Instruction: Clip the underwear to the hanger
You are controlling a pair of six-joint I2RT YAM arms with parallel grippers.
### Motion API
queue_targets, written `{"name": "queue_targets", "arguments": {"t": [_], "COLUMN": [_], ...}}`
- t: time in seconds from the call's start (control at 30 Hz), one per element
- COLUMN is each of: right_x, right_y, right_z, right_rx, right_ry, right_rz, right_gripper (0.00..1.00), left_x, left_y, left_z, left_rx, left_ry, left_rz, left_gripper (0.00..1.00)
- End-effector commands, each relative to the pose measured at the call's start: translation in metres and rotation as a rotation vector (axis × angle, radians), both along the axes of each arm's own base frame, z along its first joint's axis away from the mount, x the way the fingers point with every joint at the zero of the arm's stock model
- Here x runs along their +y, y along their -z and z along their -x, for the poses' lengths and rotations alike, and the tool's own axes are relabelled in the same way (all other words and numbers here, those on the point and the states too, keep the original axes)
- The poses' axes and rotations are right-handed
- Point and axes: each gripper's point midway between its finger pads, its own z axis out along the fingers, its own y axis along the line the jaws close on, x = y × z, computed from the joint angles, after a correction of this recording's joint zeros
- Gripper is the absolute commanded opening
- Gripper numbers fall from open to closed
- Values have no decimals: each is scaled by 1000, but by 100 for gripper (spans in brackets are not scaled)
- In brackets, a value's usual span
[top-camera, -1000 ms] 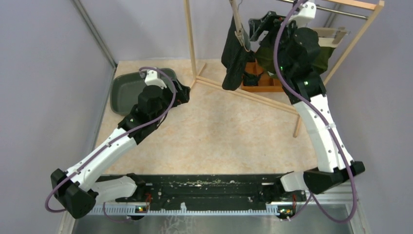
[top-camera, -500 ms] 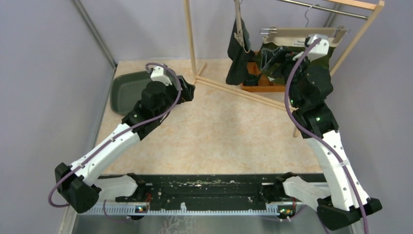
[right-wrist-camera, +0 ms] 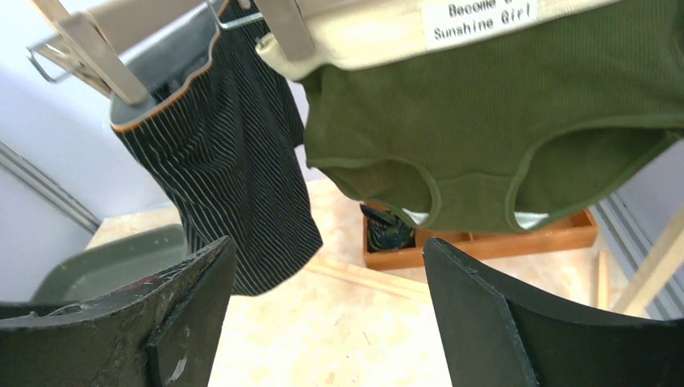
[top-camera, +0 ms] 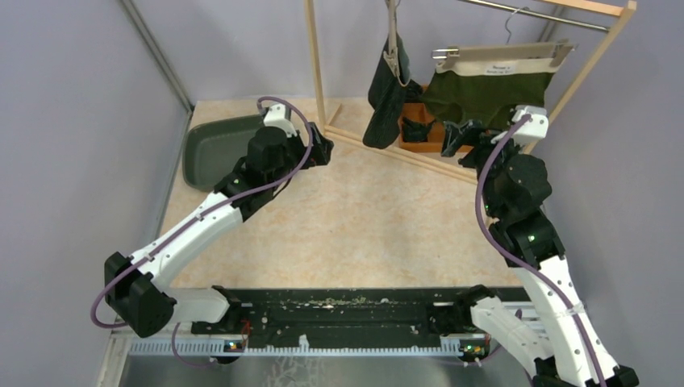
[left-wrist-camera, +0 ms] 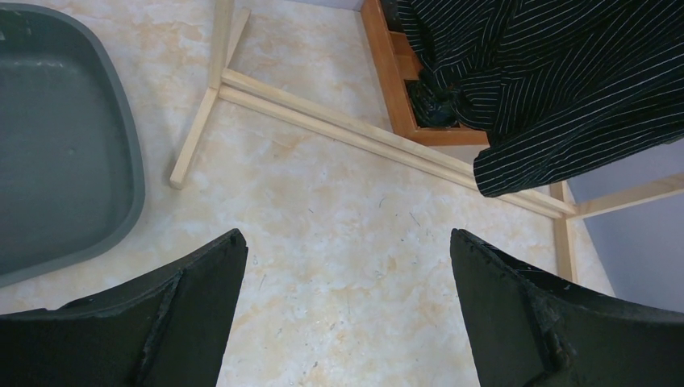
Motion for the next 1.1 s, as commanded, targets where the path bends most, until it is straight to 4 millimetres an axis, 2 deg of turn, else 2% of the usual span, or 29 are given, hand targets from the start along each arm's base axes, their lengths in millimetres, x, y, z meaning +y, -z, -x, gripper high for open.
{"name": "queue_targets", "arguments": {"t": [0.0,0.17,0.47,0.8,1.07], "right_x": [-10,-13,-19,-13,-9], "right_y": [7,20,29,51,51], "right_z": [10,12,21,17,13], "right_rx": [-8,25,9,55,61], "right_ry": [33,43,58,35,22], "right_rz": [-16,4,-10,-7,-13], "right_gripper": [86,88,89,89,89], "left_x": [-4,-7,-3,-2,-1], "left_y": [-19,-18,-18,-15,-16], "left_z": [-4,-3,2,5,6], "left_rx": [-36,-30,-43,-44,-48], "left_ry": [16,29,29,39,34], "left_rz": [15,19,29,32,29], "left_gripper": [100,100,100,100,100]}}
